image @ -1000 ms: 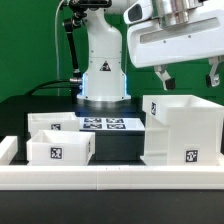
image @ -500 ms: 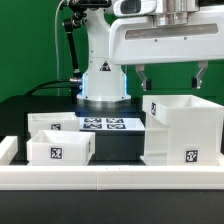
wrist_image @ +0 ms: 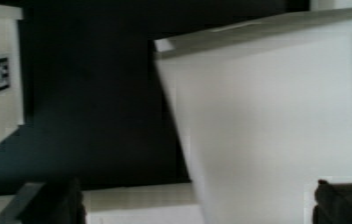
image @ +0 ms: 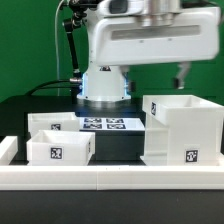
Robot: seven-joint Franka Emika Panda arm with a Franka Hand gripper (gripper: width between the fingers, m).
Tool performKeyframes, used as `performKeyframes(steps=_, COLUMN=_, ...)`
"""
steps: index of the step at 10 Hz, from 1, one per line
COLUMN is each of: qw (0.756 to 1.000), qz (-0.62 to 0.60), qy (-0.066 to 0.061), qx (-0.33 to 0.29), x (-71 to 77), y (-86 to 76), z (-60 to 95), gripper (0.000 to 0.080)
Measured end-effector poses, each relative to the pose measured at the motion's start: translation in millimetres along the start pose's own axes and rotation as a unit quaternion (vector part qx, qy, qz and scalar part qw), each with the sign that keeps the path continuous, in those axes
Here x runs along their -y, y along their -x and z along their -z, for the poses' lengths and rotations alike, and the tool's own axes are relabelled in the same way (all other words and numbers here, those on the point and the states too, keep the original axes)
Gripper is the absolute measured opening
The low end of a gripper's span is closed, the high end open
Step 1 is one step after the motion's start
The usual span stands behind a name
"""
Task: Assemble drawer
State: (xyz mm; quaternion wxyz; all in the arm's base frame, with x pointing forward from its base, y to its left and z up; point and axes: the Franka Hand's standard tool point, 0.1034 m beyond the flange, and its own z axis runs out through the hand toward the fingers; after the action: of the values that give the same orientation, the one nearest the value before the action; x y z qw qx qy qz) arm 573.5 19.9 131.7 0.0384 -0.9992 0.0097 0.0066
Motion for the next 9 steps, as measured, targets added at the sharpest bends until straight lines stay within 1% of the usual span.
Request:
performKeyframes(steps=2, qw=1.0, qz=-0.012, qy=0.007, qx=-0.004, x=-38.5, y=3.2, z=-6.8, gripper=0.0649)
performKeyframes(steps=3, qw=1.0, qz=-0.01, qy=0.01, qx=-0.005, x=-55.4, y=3.6, z=-13.3, gripper=0.0649)
performKeyframes(steps=4, qw=1.0, qz=-0.005, qy=0.012, qx=-0.005, x=-65.5, y=4.6, z=-21.6, gripper=0.0649)
performKeyframes(steps=5, qw=1.0, qz=-0.003, qy=0.012, qx=-0.006, x=-67.1, y=5.4, z=-26.3, gripper=0.0649)
performKeyframes(steps=6, qw=1.0, qz=-0.001, qy=0.012, qx=-0.007, x=-65.2, y=4.3, z=-24.7, gripper=0.0649)
performKeyframes(steps=9, qw=1.0, qz=0.001, qy=0.012, qx=-0.007, x=-66.2, y=4.6, z=-25.6, gripper=0.0649)
